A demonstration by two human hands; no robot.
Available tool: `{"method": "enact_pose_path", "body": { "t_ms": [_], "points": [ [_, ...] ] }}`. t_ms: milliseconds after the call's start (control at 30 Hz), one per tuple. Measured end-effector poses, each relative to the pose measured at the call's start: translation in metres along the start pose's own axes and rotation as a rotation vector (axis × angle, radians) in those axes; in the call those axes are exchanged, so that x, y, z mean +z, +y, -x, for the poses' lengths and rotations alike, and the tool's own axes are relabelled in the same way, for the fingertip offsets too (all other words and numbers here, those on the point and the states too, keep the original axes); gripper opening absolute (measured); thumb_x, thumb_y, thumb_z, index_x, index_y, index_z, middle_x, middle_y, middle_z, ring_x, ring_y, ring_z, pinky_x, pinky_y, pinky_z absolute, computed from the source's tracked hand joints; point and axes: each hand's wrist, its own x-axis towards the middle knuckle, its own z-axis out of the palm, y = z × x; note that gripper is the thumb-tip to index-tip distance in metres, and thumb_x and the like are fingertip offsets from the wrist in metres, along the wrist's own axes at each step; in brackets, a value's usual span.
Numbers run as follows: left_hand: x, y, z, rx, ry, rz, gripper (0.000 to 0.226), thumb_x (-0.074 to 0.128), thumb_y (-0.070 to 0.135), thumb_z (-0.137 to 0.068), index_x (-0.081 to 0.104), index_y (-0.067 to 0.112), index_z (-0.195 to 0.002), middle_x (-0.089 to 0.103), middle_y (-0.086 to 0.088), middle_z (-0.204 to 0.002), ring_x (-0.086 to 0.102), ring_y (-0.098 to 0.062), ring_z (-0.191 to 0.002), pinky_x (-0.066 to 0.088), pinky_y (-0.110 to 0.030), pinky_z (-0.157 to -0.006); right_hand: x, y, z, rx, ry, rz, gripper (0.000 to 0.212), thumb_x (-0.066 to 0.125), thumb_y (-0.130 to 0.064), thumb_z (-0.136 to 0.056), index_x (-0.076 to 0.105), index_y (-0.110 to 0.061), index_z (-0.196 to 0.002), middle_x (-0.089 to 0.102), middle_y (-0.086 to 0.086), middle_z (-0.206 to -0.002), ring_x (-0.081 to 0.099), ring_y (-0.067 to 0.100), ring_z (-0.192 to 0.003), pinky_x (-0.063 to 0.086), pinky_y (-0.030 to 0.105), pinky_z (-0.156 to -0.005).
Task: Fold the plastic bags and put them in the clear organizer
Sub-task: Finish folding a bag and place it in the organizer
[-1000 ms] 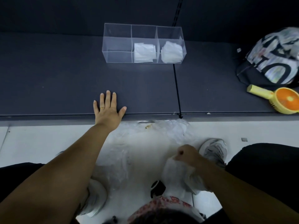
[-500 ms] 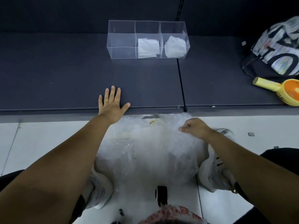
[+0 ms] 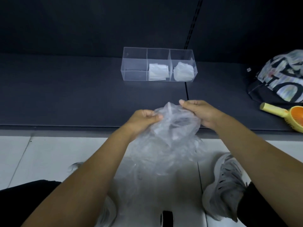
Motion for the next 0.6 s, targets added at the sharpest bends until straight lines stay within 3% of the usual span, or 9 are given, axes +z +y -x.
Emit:
{"method": "enact_pose_path", "body": {
  "t_ms": [133, 233, 300, 367, 433, 467, 533, 600],
  "points": [
    [-0.025, 0.009, -0.01, -0.042, 0.17, 0.136, 0.028, 0.071, 0.032, -0.085, 0.073, 0.007, -0.096, 0.075, -0.011, -0.093, 0.071, -0.031, -0.09, 0.058, -0.041, -0.081, -0.011, 0.0, -0.02, -0.005, 0.279, 0.256, 0.032, 0.077, -0.045, -0.076, 0.071, -0.013, -0.078, 0.07, -0.002, -0.081, 0.064, 0.017, -0.082, 0.049, 0.028, -0.071],
    [-0.028, 0.016, -0.018, -0.035, 0.299, 0.217, 0.033, 0.07, 0.034, -0.085, 0.072, 0.004, -0.098, 0.074, -0.013, -0.094, 0.07, -0.03, -0.088, 0.057, -0.044, -0.083, -0.009, -0.008, -0.023, -0.183, 0.641, 0.394, 0.033, 0.069, -0.045, -0.083, 0.068, -0.014, -0.094, 0.065, 0.007, -0.105, 0.061, 0.02, -0.096, 0.051, 0.035, -0.087],
    [-0.024, 0.022, -0.024, -0.011, 0.393, 0.263, 0.028, 0.07, 0.034, -0.086, 0.071, 0.007, -0.089, 0.073, -0.012, -0.089, 0.068, -0.028, -0.083, 0.056, -0.044, -0.085, 0.004, -0.024, -0.011, -0.354, 0.544, 0.247, 0.037, 0.066, -0.056, -0.081, 0.062, -0.026, -0.102, 0.059, 0.002, -0.119, 0.058, 0.009, -0.103, 0.049, 0.029, -0.089],
    [-0.017, 0.029, -0.027, 0.014, 0.448, 0.319, 0.025, 0.068, 0.034, -0.088, 0.068, 0.011, -0.078, 0.069, -0.009, -0.077, 0.065, -0.025, -0.074, 0.056, -0.043, -0.079, 0.033, -0.035, 0.007, -0.386, 0.242, 0.221, 0.062, 0.064, -0.074, -0.067, 0.051, -0.042, -0.118, 0.046, -0.013, -0.133, 0.045, -0.002, -0.117, 0.041, 0.02, -0.091],
    [-0.009, 0.034, -0.027, 0.04, 0.46, 0.387, 0.025, 0.065, 0.031, -0.09, 0.067, 0.008, -0.08, 0.067, -0.012, -0.077, 0.063, -0.025, -0.071, 0.055, -0.044, -0.076, 0.065, -0.032, 0.014, -0.351, 0.1, 0.456, 0.087, 0.066, -0.08, -0.055, 0.037, -0.048, -0.13, 0.031, -0.019, -0.141, 0.03, 0.002, -0.126, 0.029, 0.026, -0.102],
    [-0.006, 0.036, -0.026, 0.05, 0.463, 0.419, 0.025, 0.064, 0.031, -0.091, 0.067, 0.008, -0.082, 0.066, -0.015, -0.082, 0.062, -0.026, -0.075, 0.054, -0.044, -0.078, 0.079, -0.027, 0.013, -0.368, 0.129, 0.58, 0.089, 0.07, -0.074, -0.058, 0.036, -0.043, -0.134, 0.03, -0.017, -0.141, 0.028, 0.005, -0.127, 0.026, 0.03, -0.106],
    [-0.001, 0.04, -0.024, 0.06, 0.47, 0.463, 0.024, 0.064, 0.03, -0.091, 0.068, 0.008, -0.084, 0.068, -0.016, -0.087, 0.063, -0.027, -0.079, 0.054, -0.042, -0.082, 0.096, -0.019, 0.007, -0.444, 0.308, 0.602, 0.065, 0.076, -0.048, -0.073, 0.05, -0.027, -0.129, 0.044, -0.01, -0.13, 0.04, 0.011, -0.122, 0.031, 0.03, -0.105],
    [0.003, 0.04, -0.023, 0.065, 0.475, 0.488, 0.023, 0.065, 0.031, -0.091, 0.07, 0.009, -0.085, 0.07, -0.015, -0.089, 0.066, -0.026, -0.08, 0.055, -0.04, -0.081, 0.095, -0.016, 0.0, -0.457, 0.473, 0.398, 0.024, 0.071, -0.024, -0.084, 0.066, -0.013, -0.105, 0.057, -0.005, -0.105, 0.056, 0.016, -0.103, 0.043, 0.023, -0.089]
  ]
}}
